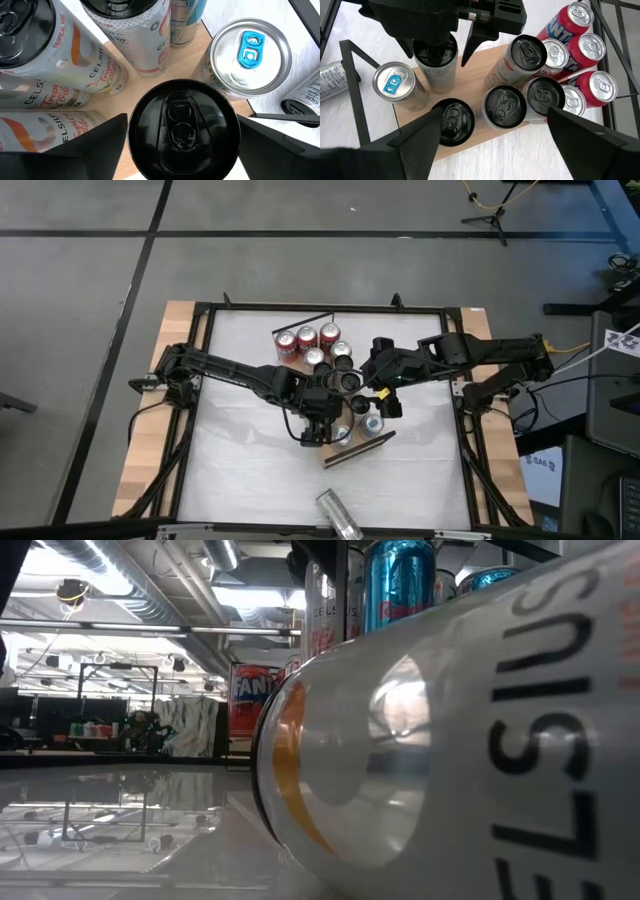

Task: Place canned beverage on shelf
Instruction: Align the red soda can with the other red soda can

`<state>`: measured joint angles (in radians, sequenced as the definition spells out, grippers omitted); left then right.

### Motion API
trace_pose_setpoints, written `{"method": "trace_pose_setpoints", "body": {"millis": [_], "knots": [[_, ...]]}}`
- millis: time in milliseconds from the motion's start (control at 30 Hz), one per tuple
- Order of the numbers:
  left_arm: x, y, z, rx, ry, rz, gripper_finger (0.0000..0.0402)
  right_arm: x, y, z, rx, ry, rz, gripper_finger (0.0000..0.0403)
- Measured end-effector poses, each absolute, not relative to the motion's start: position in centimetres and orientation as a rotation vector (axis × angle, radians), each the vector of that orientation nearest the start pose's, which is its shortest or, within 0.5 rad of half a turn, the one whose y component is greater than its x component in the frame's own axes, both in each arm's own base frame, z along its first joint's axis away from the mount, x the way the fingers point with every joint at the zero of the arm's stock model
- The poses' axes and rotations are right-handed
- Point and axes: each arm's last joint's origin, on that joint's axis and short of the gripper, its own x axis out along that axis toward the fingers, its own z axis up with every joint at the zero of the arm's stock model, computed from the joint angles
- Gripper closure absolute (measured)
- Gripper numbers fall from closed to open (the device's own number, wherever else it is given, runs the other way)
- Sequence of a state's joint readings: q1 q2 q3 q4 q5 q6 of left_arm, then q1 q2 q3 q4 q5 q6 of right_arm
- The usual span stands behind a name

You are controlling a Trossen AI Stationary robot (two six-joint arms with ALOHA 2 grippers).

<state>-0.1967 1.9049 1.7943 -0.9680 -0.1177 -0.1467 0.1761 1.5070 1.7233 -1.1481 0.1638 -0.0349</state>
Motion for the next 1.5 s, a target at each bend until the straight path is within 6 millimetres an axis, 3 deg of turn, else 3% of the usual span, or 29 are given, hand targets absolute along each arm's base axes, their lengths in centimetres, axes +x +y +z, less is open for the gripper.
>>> {"method": "trace_pose_setpoints", "body": {"millis": [267, 700, 900, 1100, 1300, 1500], "knots": [[39.3, -7.5, 30.2, 0.033, 1.090, 0.000, 0.0035, 28.4, 4.6, 40.1, -0.190, 0.916, 0.027, 0.0049], [37.8, -7.4, 34.0, 0.053, 1.143, 0.007, 0.0039, 29.3, 4.7, 40.7, -0.125, 0.806, 0.006, 0.0049], [34.8, -8.1, 37.4, 0.128, 1.085, 0.017, 0.0039, 30.5, 5.1, 39.8, -0.066, 0.824, 0.044, 0.0049], [30.8, -8.6, 40.6, 0.222, 0.955, 0.122, 0.0039, 33.0, 5.9, 38.5, -0.019, 0.794, 0.141, 0.0049], [28.3, -9.4, 41.8, 0.215, 0.896, 0.163, 0.0039, 35.6, 7.0, 36.7, -0.001, 0.774, 0.206, 0.0049], [26.5, -10.3, 41.5, 0.212, 0.877, 0.193, 0.0039, 37.2, 9.0, 34.7, -0.024, 0.790, 0.236, 0.0049]]}}
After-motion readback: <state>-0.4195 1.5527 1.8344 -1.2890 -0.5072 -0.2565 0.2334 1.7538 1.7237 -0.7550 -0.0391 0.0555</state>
